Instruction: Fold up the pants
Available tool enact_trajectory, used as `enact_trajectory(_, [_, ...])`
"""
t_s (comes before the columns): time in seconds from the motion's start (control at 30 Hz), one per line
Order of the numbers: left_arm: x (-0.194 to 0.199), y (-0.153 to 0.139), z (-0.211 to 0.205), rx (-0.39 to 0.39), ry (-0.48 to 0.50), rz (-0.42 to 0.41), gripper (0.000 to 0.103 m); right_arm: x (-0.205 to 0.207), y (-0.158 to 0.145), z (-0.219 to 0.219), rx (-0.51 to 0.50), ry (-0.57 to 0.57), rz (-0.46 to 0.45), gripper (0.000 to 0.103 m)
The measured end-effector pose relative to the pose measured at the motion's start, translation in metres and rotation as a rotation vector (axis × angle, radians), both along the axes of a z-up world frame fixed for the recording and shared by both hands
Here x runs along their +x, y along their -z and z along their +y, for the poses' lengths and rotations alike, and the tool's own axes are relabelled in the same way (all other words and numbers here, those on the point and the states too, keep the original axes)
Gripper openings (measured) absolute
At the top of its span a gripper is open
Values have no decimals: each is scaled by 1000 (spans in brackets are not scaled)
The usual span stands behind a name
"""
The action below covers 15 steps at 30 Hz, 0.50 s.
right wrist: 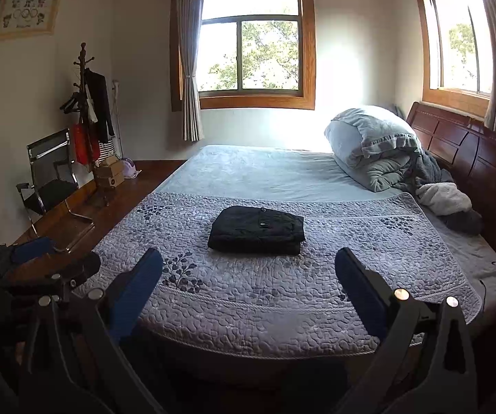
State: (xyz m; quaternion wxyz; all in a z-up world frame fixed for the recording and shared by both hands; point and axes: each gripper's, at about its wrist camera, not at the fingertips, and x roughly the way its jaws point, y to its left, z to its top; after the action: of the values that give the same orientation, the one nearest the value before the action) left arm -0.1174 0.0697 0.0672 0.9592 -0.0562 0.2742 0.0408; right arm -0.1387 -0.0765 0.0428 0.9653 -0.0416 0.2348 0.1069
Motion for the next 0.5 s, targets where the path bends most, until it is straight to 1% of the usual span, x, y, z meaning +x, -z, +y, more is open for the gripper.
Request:
enact_trajectory(0.3, [4,-2,3,-23,-5,1,99,4,1,-3,-1,-19,-2,100])
enact_trajectory(0.5, [12,3,3,-33,4,16,99,10,5,-3,-9,-24,-5,100])
